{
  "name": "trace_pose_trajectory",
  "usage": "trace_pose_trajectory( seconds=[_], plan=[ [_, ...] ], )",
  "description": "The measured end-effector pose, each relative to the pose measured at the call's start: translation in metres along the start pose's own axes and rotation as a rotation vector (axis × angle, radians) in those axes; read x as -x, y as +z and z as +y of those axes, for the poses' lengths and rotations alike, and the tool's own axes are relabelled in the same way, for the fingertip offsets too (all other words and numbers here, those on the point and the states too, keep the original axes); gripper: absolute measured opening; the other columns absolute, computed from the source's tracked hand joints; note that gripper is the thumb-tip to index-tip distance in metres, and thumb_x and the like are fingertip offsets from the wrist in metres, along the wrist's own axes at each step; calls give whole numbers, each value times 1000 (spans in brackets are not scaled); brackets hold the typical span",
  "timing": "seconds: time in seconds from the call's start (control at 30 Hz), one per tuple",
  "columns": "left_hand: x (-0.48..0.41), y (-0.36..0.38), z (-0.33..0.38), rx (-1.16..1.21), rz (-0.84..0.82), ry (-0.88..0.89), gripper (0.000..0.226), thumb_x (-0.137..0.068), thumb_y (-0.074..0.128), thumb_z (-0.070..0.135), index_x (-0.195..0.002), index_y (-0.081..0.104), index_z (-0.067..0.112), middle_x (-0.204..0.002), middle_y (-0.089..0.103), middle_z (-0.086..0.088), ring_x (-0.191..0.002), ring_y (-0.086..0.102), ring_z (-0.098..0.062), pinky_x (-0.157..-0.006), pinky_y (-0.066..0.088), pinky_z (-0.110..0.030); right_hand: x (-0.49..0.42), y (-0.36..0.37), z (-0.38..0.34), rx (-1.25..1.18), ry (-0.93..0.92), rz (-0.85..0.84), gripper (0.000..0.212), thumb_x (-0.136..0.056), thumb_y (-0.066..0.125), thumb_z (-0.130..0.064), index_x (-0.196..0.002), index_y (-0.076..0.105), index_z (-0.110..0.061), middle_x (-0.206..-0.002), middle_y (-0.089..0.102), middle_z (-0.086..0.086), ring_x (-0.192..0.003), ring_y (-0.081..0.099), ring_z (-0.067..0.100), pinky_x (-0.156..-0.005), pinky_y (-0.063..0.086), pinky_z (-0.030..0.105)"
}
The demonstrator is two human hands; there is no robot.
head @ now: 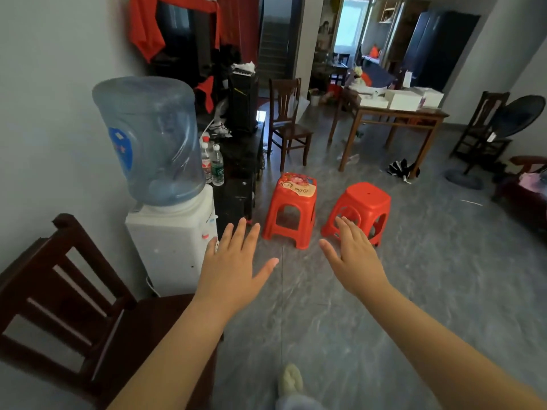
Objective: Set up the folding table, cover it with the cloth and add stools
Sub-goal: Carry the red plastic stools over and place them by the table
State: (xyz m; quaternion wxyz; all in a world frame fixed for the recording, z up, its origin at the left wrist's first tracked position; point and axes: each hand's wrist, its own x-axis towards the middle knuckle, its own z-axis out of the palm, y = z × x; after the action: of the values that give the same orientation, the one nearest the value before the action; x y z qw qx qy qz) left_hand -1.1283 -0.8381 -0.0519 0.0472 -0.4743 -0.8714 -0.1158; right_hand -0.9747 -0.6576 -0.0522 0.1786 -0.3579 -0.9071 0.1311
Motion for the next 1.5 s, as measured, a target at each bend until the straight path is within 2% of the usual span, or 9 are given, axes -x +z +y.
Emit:
trace_pose_trajectory(
  seconds=[0.17,0.5,0.7,0.9,1.1,1.27,1.5],
  plan=[
    [-96,35,-14,34,-11,-10,90,-74,-8,73,-151,-1,28,-160,-5,-1,-147,-4,-21,-117,5,-43,-100,40,28,-5,18,-14,74,-94,33,-56,-151,19,-10,-159,21,8,-147,13,21,-120,14,38],
    [-380,127,-21,31,-133,-29,90,-75,0,74,-151,-1,26,-159,-13,-2,-146,-11,-23,-116,6,-43,-365,99,127,-93,159,-25,74,-94,48,-47,-148,24,-3,-156,26,13,-146,19,24,-117,14,34],
    [-519,158,-11,59,-158,-34,81,-89,24,69,-152,-1,24,-159,-12,-3,-146,-6,-24,-116,10,-44,-479,102,174,-137,220,-4,77,-93,48,-48,-149,20,-3,-157,23,14,-147,15,24,-118,13,34],
    [-663,235,-8,89,-226,-63,83,-90,30,65,-152,-1,20,-160,-8,-6,-147,-4,-25,-116,12,-47,-588,147,237,-112,250,-9,79,-92,50,-48,-149,20,-3,-157,22,12,-147,14,23,-117,11,32],
    [-833,340,-21,101,-243,-54,94,-78,13,76,-152,-3,20,-160,-8,-6,-147,-4,-24,-115,11,-47,-743,240,303,-94,311,-88,83,-90,53,-48,-149,19,-1,-157,20,16,-147,14,25,-119,11,32],
    [-974,453,-49,116,-259,-96,90,-87,38,65,-151,-3,18,-160,-7,-6,-146,-4,-24,-116,9,-46,-880,357,363,-105,421,-163,93,-85,61,-52,-148,18,1,-157,19,19,-146,15,30,-119,15,38],
    [-1069,628,-83,131,-487,-266,98,-84,46,65,-150,-10,19,-160,-7,-6,-146,-1,-25,-117,13,-50,-959,516,446,-154,634,-392,107,-79,66,-54,-151,6,-1,-160,6,16,-148,1,27,-119,9,36]
  ],
)
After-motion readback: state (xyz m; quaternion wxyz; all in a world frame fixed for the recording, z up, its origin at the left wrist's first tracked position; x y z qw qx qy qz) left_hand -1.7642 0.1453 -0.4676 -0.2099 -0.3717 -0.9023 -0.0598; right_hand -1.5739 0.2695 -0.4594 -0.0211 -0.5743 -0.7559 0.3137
